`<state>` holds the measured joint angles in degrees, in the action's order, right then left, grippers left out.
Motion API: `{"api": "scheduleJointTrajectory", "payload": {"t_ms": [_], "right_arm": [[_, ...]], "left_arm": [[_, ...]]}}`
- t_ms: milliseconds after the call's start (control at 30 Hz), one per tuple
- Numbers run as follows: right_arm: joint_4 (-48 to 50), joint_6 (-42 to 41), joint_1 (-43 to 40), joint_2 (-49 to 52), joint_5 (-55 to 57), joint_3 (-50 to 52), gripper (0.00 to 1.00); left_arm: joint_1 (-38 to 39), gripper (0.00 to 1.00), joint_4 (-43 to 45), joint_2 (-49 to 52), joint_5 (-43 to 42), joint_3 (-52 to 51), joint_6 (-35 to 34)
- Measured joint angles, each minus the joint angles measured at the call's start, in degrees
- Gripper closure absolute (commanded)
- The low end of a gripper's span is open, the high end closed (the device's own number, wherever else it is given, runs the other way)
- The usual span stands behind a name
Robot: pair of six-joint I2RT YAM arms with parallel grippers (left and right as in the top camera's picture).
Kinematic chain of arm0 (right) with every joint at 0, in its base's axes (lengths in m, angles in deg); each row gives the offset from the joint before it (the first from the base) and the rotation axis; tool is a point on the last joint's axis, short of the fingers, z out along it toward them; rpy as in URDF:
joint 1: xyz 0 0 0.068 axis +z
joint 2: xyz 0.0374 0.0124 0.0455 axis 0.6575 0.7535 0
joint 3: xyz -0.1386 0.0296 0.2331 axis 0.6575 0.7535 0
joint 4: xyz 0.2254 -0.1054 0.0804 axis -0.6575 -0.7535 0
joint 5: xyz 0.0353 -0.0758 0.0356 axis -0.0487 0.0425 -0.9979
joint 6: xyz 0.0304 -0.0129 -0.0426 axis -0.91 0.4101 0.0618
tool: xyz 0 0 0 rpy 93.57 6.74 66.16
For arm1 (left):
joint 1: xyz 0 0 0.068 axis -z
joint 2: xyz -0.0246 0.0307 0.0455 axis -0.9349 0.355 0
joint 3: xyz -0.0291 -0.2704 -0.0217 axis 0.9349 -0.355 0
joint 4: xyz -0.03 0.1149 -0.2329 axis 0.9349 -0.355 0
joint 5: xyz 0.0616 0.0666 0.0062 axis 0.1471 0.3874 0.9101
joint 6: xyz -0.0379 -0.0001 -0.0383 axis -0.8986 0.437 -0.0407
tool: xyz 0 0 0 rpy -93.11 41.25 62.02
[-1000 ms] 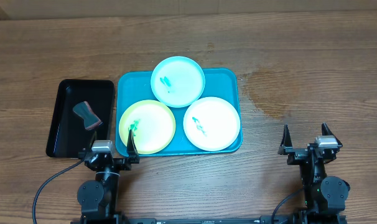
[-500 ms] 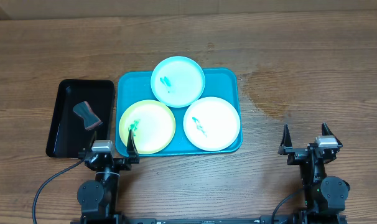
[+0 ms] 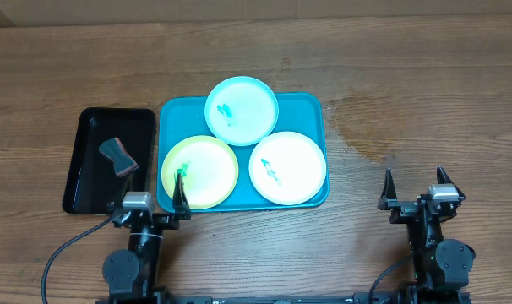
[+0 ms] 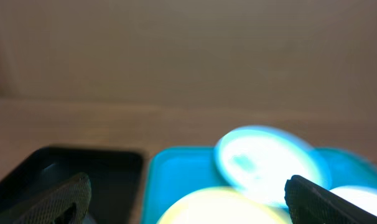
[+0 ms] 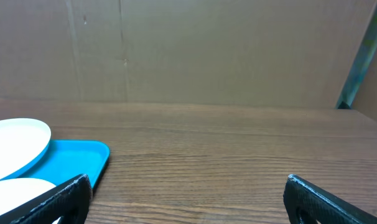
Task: Clean dirty plates on tray and stack at the side
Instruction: 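Move the left gripper to the sponge on the black tray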
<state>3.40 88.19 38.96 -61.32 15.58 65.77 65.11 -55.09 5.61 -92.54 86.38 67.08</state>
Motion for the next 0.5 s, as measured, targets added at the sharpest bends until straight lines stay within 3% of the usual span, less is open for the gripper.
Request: {"api": "scheduleJointTrajectory", "payload": {"t_ms": [167,333,500], "right_arm": [[0.0,0.0,0.0,0.0,0.0,0.0,0.00],[0.0,0.0,0.0,0.0,0.0,0.0,0.00],[0.0,0.0,0.0,0.0,0.0,0.0,0.00]], "left_arm": [[0.0,0.01,11.0,0.0,-9.6,0.0,-7.8],[0.0,0.00,30.9,-0.1,-13.5,0.2,-10.4],[0.0,0.00,29.1,0.2,-10.4,4.4,-10.2]]}}
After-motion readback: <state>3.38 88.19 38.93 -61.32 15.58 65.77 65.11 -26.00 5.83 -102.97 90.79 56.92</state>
